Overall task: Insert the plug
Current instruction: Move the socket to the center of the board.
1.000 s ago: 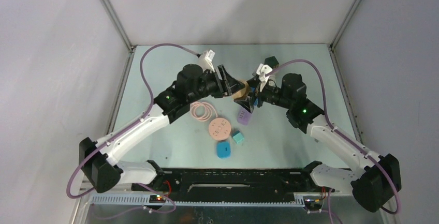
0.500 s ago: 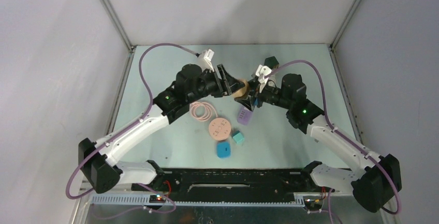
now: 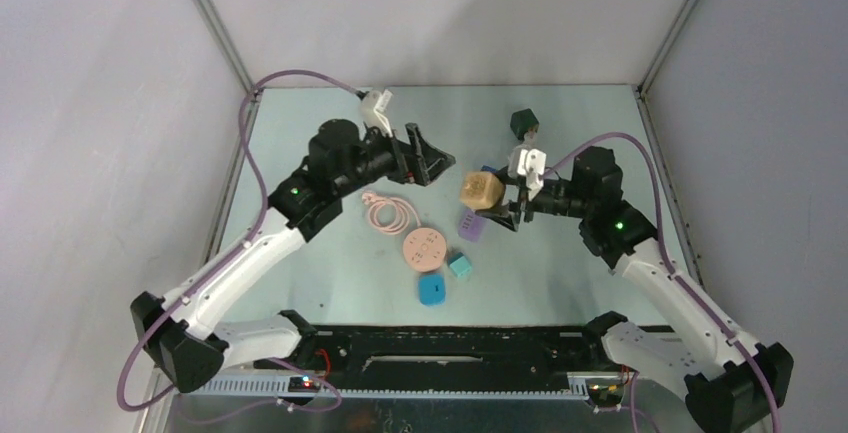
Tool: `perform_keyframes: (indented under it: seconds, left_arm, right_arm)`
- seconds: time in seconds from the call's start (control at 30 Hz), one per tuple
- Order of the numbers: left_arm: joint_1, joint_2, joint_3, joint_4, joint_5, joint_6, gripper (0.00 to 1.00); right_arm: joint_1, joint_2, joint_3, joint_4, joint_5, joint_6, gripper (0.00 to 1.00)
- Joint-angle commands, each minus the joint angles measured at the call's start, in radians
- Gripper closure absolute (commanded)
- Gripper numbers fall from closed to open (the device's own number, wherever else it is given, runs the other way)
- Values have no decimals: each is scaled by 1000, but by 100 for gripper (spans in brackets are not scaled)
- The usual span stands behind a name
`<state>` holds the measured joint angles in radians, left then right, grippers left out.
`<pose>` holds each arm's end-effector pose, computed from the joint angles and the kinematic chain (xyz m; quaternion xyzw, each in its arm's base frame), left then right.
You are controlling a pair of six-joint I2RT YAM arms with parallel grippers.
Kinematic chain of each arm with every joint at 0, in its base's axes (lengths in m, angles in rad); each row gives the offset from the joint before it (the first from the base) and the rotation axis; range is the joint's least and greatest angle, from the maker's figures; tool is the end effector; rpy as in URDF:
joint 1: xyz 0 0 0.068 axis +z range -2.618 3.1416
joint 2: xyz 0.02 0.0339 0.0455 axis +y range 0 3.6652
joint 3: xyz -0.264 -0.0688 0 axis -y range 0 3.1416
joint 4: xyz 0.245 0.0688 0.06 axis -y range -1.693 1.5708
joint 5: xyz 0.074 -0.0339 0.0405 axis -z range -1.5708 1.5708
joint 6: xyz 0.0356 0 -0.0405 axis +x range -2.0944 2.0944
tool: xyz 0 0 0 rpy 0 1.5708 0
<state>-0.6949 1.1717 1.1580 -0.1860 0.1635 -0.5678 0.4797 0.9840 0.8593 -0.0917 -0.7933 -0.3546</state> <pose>0.2038 -0.1774 0.3917 0.1006 0.7666 -0.4235 0.4720 0.1844 0.1245 0.3411 -0.5126 0.5591 0.3366 0.5580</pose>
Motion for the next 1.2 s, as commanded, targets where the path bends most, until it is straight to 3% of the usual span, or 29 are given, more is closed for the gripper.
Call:
perform_keyframes:
  seconds: [0.0,0.2,0.3,0.43,0.6,0.73,0.87,1.03,1.17]
  left_arm:
    - [68,-93,-14,19,204,230,0]
    - [75,-194,-140,79,451,647,2]
    - [68,-199,-117,-37,576,916,0]
    - [-11,-174,-32,-233,588,1285,0]
    - [-135,-150,-1,-283,577,1508,0]
    - [-214,-126,36,-255,567,1577,8]
    - [-258,-90,98,-279,567,1606,9]
    - [-261,-77,97,-243,526,1487,1]
    - [-261,-118,28,-173,487,1398,0]
  right_arm:
    - [-42,-70,18,-120,-235,-143,100]
    - [-66,-114,18,-196,-406,-197,100]
    - [-76,-115,18,-238,-506,-241,100]
    - [-75,-91,18,-284,-593,-300,100]
    - [-62,-64,17,-308,-637,-357,100]
    - [-41,-41,19,-322,-666,-386,100]
    - [-22,-23,19,-327,-652,-384,100]
    - [-10,-24,18,-343,-578,-377,100]
    - [-15,-38,18,-343,-533,-368,100]
